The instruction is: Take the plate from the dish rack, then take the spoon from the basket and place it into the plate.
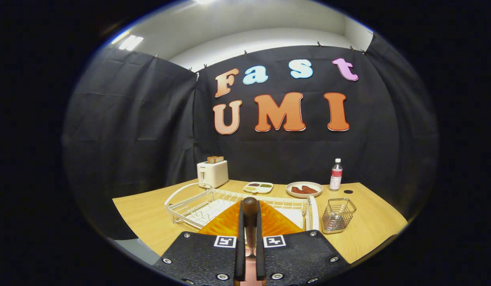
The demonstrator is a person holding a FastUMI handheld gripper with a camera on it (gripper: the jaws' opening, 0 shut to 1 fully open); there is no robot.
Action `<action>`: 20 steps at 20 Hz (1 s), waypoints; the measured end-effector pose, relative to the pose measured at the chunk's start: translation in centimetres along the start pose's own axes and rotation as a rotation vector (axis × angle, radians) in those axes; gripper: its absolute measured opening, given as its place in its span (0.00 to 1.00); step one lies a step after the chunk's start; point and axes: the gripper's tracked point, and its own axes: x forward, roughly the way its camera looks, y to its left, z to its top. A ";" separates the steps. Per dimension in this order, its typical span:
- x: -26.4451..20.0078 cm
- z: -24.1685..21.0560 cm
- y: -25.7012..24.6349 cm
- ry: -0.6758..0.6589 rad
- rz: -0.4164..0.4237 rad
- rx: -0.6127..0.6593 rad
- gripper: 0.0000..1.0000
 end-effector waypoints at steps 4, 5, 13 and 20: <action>-0.3 -1.7 0.0 0.037 0.011 0.007 0.11; -0.5 -2.2 -0.1 0.046 0.010 0.008 0.11; -2.0 -3.1 -1.0 0.040 0.017 0.036 0.11; -3.8 -3.7 -2.5 0.038 0.021 0.067 0.11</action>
